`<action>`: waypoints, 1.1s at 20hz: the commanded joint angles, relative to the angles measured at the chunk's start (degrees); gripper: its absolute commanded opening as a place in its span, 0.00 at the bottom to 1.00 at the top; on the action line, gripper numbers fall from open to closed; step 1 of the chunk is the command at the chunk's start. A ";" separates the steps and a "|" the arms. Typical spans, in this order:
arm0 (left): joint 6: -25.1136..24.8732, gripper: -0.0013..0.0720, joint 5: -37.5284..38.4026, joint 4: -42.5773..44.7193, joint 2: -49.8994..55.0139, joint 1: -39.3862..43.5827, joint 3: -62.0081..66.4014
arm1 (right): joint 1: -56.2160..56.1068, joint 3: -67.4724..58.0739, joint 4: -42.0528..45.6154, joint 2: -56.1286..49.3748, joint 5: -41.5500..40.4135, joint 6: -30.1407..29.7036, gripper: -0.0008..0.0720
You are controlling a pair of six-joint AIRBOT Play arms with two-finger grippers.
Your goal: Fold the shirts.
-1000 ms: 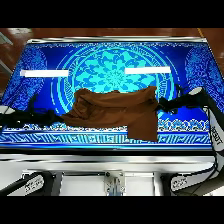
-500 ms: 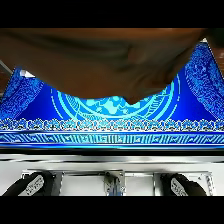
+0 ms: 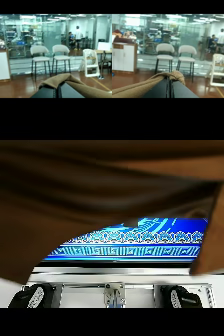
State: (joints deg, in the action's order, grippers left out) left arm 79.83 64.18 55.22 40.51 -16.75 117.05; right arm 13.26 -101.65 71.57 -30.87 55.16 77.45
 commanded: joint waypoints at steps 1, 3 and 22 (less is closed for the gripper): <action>1.03 0.07 12.98 2.91 -2.27 -0.02 -2.05 | -0.04 -0.26 6.62 2.03 7.26 2.01 0.09; 1.03 0.07 18.82 3.08 -2.23 -0.02 -5.51 | -0.04 -0.24 8.41 0.39 13.27 2.03 0.09; -17.62 0.07 -12.66 -16.57 40.09 0.28 -45.40 | -14.10 23.98 5.70 -56.61 -29.20 13.09 0.09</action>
State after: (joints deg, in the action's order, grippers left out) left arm 70.65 59.35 47.22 68.36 -16.67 67.48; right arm 2.33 -78.70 78.91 -78.81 47.66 87.13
